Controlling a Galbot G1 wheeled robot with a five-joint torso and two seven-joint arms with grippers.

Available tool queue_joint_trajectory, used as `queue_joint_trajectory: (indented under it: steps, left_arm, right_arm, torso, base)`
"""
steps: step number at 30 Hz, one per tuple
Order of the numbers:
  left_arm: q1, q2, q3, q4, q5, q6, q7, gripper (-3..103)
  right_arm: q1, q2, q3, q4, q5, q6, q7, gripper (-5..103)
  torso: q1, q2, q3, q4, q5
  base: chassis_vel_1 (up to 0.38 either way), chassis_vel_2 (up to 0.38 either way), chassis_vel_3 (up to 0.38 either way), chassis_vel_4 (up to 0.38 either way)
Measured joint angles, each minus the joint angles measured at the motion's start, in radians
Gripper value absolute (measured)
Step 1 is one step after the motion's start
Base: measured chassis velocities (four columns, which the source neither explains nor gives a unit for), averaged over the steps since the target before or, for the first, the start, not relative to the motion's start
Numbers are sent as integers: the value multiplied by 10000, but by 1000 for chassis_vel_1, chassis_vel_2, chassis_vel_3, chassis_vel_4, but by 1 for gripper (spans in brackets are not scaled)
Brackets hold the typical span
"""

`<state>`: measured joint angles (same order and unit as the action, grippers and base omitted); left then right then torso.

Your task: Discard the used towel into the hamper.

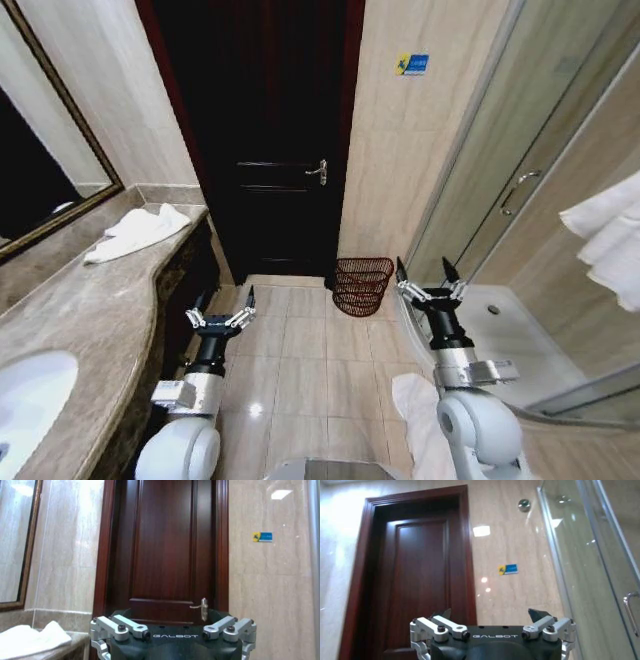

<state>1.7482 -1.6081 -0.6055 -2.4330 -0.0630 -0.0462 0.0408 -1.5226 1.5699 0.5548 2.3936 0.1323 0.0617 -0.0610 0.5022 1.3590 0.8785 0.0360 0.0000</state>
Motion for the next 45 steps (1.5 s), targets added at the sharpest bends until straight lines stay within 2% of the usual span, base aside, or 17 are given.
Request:
queue_joint_trajectory:
  steps: [3, 17, 24, 35, 45]
  left_arm:
    - [-171, 0, -155, -43, -7, 195, -40, 100]
    - [-192, 0, -159, -18, -484, 279, -57, 100]
    - [-106, 0, -166, -17, -352, 507, -51, 100]
    - [77, 0, -299, -209, -343, 429, -407, 100]
    - [172, 0, -260, -312, -389, 531, -627, 100]
  right_arm:
    - [-41, -224, -108, 19, 68, -117, -126, 100]
    - [197, -696, -526, -338, 112, -404, -307, 100]
    - [399, -535, -560, -638, 253, 114, -777, 100]
    - [431, -701, -373, -834, 146, 196, -305, 100]
    - [61, -535, -642, -841, -141, 295, -254, 100]
  torso:
    - [-4, 2, -2, 3, -3]
    - [-1, 1, 0, 5, 1]
    - [9, -3, 3, 3, -1]
    - [-11, 4, -4, 3, -1]
    - [-24, -37, -23, 2, -1]
  base:
    - [-193, 195, 196, -205]
    - [-207, 211, 209, -205]
    - [-174, 166, 164, -168]
    - [23, -13, -9, 32]
    - [1, 3, 0, 3]
